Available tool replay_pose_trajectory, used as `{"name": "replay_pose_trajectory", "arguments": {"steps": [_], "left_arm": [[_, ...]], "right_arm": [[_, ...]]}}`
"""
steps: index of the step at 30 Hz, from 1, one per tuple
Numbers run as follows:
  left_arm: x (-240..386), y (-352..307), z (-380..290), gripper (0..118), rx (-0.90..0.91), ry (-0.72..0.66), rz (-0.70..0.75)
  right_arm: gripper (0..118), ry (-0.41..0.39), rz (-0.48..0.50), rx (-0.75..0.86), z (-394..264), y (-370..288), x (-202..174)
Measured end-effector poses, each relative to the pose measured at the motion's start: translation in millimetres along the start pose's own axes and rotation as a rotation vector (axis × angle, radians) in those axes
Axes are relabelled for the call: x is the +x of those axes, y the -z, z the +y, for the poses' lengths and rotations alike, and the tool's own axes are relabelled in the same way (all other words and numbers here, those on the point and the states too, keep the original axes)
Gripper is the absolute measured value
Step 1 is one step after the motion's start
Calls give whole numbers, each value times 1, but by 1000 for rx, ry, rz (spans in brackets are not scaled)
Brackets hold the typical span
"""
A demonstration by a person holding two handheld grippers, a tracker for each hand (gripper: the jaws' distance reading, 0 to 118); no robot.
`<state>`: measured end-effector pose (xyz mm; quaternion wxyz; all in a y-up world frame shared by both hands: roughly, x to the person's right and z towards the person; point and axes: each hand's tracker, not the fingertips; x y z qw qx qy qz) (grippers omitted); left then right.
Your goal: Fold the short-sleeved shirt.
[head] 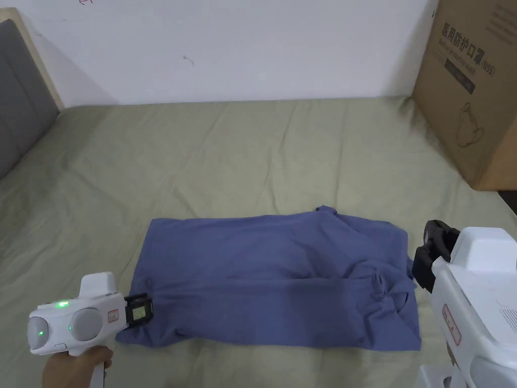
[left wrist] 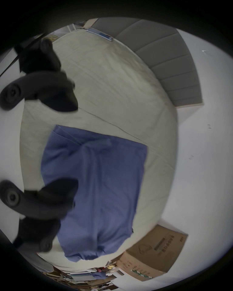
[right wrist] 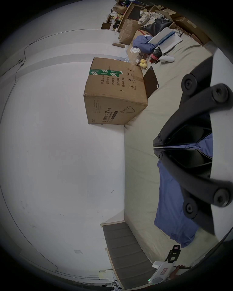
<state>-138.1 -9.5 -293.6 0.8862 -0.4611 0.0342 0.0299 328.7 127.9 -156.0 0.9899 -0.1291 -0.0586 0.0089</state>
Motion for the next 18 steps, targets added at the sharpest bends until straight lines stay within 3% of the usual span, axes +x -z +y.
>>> {"name": "replay_pose_trajectory", "arguments": {"steps": [6, 8, 11, 12, 13, 14, 15, 18], "left_arm": [[1, 22, -19, 97, -107, -41, 35], [3, 32, -24, 74, -120, -33, 34], [9, 37, -27, 60, -118, -29, 16], [7, 38, -27, 46, -112, -24, 13], [8, 34, -26, 18, -95, -18, 3], [10, 32, -25, 8, -77, -9, -12], [12, 30, -23, 7, -70, -2, -79], [22, 21, -21, 6, -50, 76, -22]], "right_arm": [[2, -5, 4, -52, -12, 14, -2], [2, -6, 5, -65, -15, 17, -1], [2, -9, 4, -88, -19, 20, 0], [2, -9, 3, -98, -21, 21, 1], [2, -5, 0, -110, -24, 22, 3], [2, -1, -1, -123, -26, 24, 5], [3, 8, -2, -160, -31, 27, 7], [10, 30, -23, -283, -51, 40, 16]]}}
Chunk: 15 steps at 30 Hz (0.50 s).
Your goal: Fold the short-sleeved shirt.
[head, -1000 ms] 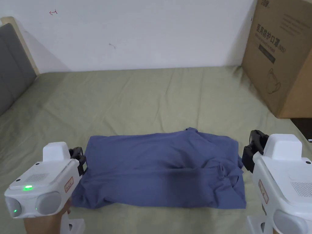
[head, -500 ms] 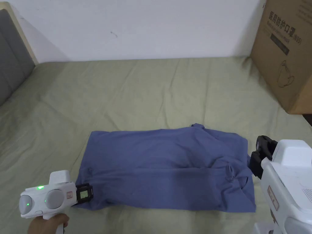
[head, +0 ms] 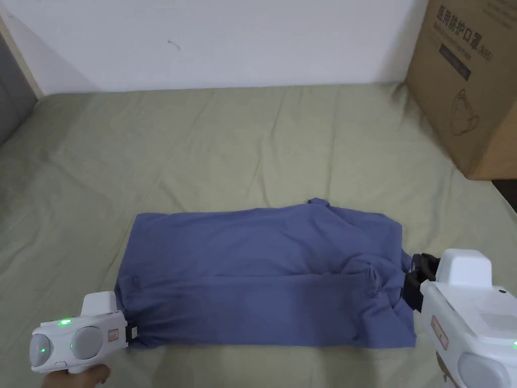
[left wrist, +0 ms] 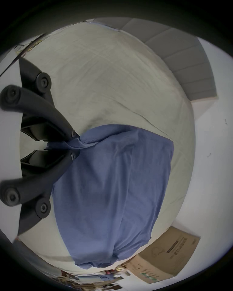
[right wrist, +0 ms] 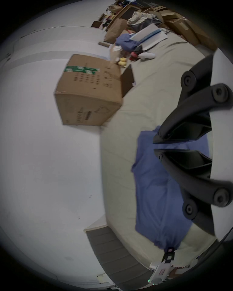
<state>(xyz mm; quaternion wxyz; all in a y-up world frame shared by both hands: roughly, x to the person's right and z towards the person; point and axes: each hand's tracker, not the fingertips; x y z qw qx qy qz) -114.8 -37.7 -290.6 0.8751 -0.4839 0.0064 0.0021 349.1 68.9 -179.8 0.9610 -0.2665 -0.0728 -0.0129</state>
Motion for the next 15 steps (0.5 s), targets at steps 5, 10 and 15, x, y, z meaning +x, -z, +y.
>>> {"name": "replay_pose_trajectory", "arguments": {"steps": [5, 10, 15], "left_arm": [[-8, -18, 10, 6, 55, -22, -32], [-13, -14, 16, 6, 68, -27, -41], [-14, -10, 14, 6, 62, -34, -41]], "right_arm": [[94, 24, -12, -266, -45, 47, 16], [94, 68, -21, -400, -78, 79, 17], [37, 133, 45, -469, -93, 96, 18]]}}
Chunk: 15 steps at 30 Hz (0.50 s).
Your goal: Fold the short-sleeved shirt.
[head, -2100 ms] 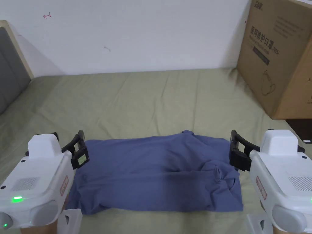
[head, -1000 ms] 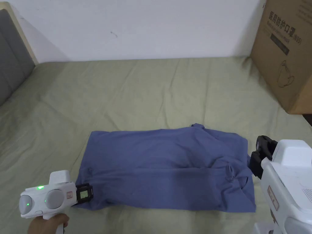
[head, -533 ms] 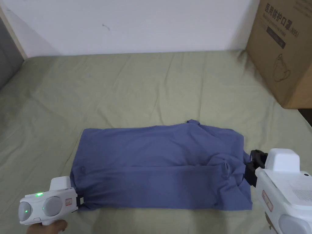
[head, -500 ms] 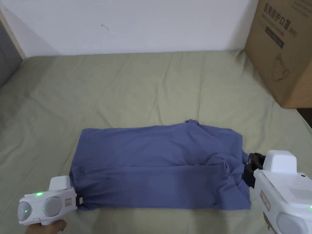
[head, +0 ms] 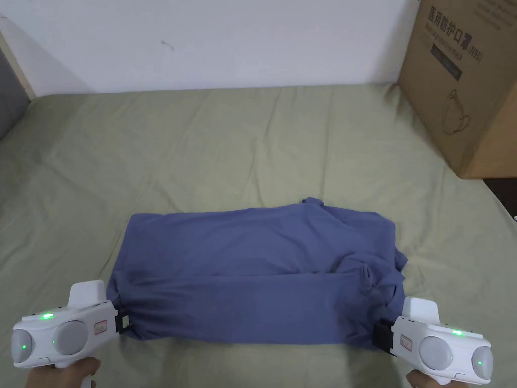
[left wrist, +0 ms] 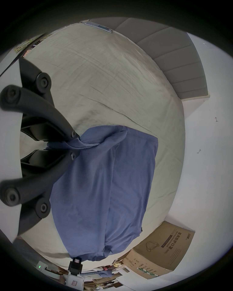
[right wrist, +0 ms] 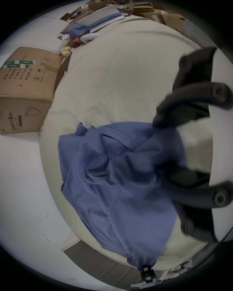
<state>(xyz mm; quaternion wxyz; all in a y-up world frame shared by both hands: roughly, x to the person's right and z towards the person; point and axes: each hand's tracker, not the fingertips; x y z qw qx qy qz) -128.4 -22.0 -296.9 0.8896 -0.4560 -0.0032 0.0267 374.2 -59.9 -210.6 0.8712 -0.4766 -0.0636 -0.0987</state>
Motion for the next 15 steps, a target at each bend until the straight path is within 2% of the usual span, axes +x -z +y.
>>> {"name": "replay_pose_trajectory", "arguments": {"steps": [1, 2, 11, 12, 14, 15], "left_arm": [[-1, 0, -1, 6, 1, -3, -2], [-2, -1, -1, 6, 1, -8, -3], [-12, -18, -17, 6, 16, -89, -39], [-15, -22, -21, 6, 15, -110, -48], [-20, -30, -29, 6, 13, -126, -55], [-21, -35, -34, 6, 11, -125, -59]], "right_arm": [[21, -13, -3, 8, -1, -4, -5], [13, -24, 1, 17, -2, -7, -7], [11, -76, 17, 137, -2, -63, -7], [11, -81, -3, 197, -1, -72, -7], [11, -86, -18, 203, -6, -84, -8], [11, -76, 26, 209, -11, -89, -8]]}}
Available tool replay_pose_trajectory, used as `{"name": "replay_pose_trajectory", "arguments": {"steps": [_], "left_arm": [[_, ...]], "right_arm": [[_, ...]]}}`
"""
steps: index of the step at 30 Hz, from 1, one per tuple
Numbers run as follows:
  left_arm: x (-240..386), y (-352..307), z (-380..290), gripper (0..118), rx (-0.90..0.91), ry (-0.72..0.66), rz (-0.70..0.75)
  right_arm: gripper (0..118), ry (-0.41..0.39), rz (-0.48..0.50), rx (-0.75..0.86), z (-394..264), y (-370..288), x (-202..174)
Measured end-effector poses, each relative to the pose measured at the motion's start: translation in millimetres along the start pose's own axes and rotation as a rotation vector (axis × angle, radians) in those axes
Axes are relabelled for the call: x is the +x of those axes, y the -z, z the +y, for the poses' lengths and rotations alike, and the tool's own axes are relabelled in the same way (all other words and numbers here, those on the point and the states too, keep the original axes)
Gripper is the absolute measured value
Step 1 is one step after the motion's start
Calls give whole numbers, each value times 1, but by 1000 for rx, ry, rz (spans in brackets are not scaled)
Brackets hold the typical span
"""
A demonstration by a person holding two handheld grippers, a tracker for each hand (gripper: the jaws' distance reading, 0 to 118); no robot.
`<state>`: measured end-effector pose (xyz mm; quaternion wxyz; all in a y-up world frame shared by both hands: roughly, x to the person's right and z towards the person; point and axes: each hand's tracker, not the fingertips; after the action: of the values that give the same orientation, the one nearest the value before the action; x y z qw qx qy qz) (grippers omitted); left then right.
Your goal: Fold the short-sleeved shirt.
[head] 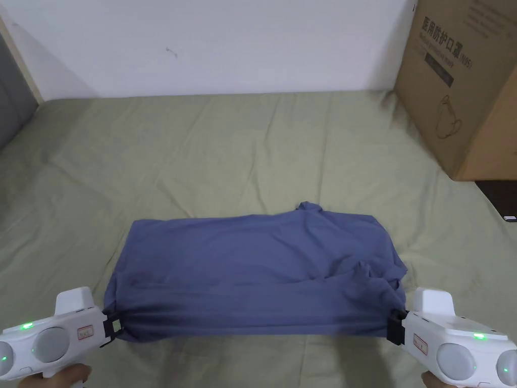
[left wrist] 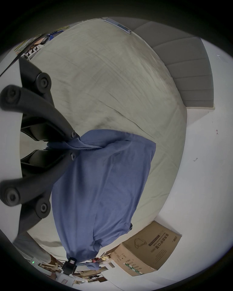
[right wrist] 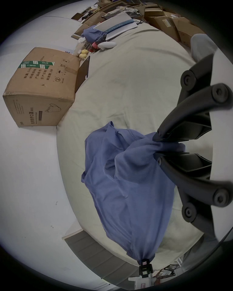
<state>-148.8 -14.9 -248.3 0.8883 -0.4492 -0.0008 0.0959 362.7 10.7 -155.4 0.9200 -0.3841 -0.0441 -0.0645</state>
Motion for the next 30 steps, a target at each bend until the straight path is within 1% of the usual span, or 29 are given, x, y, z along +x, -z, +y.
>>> {"name": "replay_pose_trajectory", "arguments": {"steps": [1, 4, 5, 8, 9, 13, 17, 18, 19, 20, 21, 22, 23, 24, 25, 27, 30], "left_arm": [[-2, -4, -5, 6, -5, 2, -4], [-2, -17, -20, 6, -20, 14, -8], [-2, -19, -24, 6, -26, 16, -6], [-7, -14, -40, 6, -58, 21, 6], [-8, -9, -44, 5, -72, 18, 13], [-6, 3, -52, 6, -126, 1, 45], [-7, 11, -50, 6, -126, -11, 61], [-4, 10, -47, 11, -129, -1, 66], [-1, 6, -44, 27, -130, 2, 67], [1, 2, -41, 47, -128, -1, 71], [4, -5, -37, 72, -117, -8, 66], [7, -14, -30, 97, -86, -26, 38], [10, -23, -24, 106, -45, -42, -4], [20, -39, -16, 107, 12, -51, -35], [28, -54, -6, 107, 84, -60, -51], [42, -77, 14, 107, 204, -39, -75], [63, -109, 39, 107, 397, 3, -100]], "right_arm": [[11, 12, 21, 1, -3, -8, -1], [11, 31, 27, -14, -19, -21, -2], [11, 19, 11, -13, -24, -18, 5], [11, 43, 9, -50, -42, -10, 12], [11, 50, -14, -113, -50, -3, 14], [11, 61, -31, -182, -64, 19, 18], [11, 72, -35, -199, -60, 16, 16], [13, 76, -35, -197, -56, 11, 15], [19, 78, -33, -191, -50, 5, 14], [29, 75, -38, -183, -44, 0, 13], [42, 70, -31, -152, -36, -10, 11], [65, 66, 13, -85, -25, -21, 10], [79, 68, 35, -38, -15, -30, 8], [89, 62, 41, 15, -1, -41, 6], [91, 43, 35, 76, 13, -48, 8], [91, 7, 24, 206, 40, -71, 1], [91, -24, 22, 356, 70, -99, -12]]}}
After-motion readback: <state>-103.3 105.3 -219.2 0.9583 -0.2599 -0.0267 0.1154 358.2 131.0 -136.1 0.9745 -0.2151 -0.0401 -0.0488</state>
